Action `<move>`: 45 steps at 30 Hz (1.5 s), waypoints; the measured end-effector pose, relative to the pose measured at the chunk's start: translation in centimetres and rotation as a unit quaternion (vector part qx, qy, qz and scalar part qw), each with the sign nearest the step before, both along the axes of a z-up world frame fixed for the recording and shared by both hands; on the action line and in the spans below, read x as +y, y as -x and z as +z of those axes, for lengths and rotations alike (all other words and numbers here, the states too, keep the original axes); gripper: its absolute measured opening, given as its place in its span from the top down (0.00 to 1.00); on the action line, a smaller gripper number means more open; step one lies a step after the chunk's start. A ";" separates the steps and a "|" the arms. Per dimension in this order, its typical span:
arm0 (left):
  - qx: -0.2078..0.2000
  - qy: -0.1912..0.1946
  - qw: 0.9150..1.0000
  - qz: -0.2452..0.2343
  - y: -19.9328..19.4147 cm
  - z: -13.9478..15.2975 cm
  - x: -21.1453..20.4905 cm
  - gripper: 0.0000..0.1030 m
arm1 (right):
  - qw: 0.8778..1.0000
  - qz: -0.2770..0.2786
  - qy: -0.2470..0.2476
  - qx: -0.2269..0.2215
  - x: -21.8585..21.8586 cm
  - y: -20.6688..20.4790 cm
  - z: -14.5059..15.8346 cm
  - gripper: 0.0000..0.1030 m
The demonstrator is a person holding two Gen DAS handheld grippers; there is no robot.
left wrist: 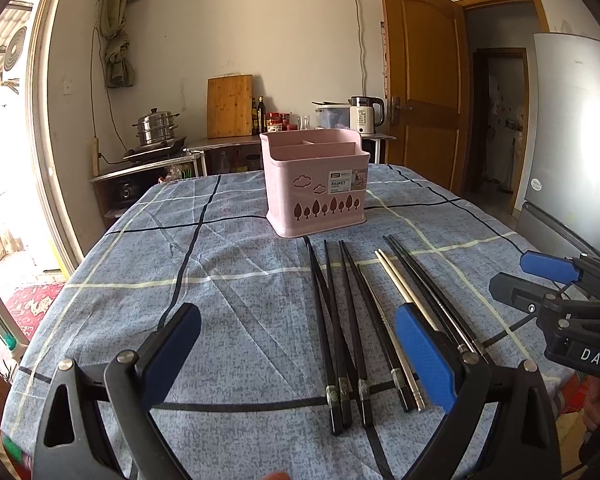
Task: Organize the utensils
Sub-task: 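Close the left tool on a black chopstick while the right tool grasps another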
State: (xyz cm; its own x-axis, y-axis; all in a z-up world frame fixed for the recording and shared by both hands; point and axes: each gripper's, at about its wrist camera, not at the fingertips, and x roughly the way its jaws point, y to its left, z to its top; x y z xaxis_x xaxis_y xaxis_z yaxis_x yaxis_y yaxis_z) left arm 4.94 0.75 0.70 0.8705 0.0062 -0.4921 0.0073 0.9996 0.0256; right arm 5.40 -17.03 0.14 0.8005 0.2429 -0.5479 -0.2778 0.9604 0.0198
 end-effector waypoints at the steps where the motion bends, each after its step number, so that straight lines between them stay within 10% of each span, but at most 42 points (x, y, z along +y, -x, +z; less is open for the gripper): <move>1: 0.005 -0.003 1.000 -0.004 -0.6 0.0 0.0 0.03 | 1.000 -0.001 0.000 0.003 -0.1 -0.5 0.0 0.42; 9: 0.057 0.010 0.998 -0.008 -6.1 -0.6 1.3 0.06 | 0.999 -0.008 0.004 0.038 -0.6 -5.0 -0.4 0.43; 21: 0.166 0.027 0.985 -0.042 -13.7 -3.8 2.0 0.26 | 0.994 0.004 0.004 0.113 -0.1 -11.5 -2.3 0.80; 45: 0.201 -0.009 0.978 -0.058 -17.6 -4.8 0.3 0.51 | 0.985 0.011 0.016 0.172 0.9 -17.6 -4.7 0.90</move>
State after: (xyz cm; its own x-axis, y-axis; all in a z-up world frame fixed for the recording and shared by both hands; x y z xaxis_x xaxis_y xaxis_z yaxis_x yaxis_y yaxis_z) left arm 22.55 1.08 -4.11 0.6022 -0.0686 -0.7954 0.1331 0.9910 0.0153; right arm 23.00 -16.11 -4.60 0.5610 0.2374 -0.7931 -0.2814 0.9556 0.0870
